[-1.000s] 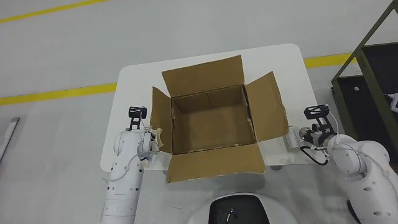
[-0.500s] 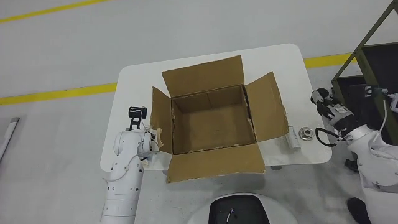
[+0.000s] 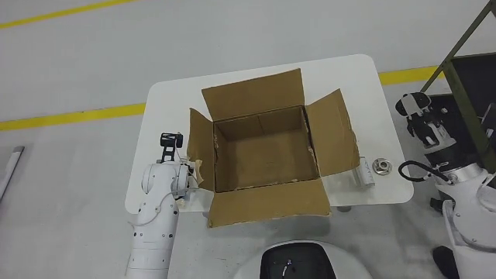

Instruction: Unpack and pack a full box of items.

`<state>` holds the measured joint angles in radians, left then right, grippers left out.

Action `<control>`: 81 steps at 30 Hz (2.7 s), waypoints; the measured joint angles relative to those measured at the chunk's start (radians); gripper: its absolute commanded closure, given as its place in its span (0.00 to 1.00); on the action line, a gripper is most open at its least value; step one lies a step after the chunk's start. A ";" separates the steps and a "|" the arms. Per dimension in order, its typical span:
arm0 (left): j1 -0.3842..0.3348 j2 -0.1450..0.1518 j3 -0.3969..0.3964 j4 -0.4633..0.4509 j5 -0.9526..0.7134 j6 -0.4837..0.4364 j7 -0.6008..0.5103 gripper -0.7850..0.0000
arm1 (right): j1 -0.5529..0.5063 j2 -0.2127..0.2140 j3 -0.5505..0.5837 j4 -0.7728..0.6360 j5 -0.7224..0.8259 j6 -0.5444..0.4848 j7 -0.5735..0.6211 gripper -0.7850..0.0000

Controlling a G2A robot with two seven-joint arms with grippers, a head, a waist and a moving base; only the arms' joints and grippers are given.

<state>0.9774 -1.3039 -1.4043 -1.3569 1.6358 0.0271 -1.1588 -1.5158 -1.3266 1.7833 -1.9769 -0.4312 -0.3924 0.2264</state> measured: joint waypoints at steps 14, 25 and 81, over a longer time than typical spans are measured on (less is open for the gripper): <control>0.012 0.002 -0.015 -0.015 0.006 0.017 0.039 0.00 | 0.013 0.004 -0.058 -0.007 -0.036 -0.046 -0.023 1.00; 0.088 0.016 -0.120 -0.214 -0.001 0.038 0.198 0.00 | 0.054 0.009 -0.090 0.019 -0.044 -0.045 -0.035 1.00; 0.253 0.090 -0.379 -0.391 -0.614 -0.450 -0.214 0.00 | 0.141 0.036 -0.205 0.081 -0.071 -0.033 -0.033 1.00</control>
<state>1.2301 -1.2141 -1.7830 -1.7475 1.0219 -0.4228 -1.3723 -1.3745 -1.2903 1.5781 -1.8964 -0.5025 -0.4249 0.1931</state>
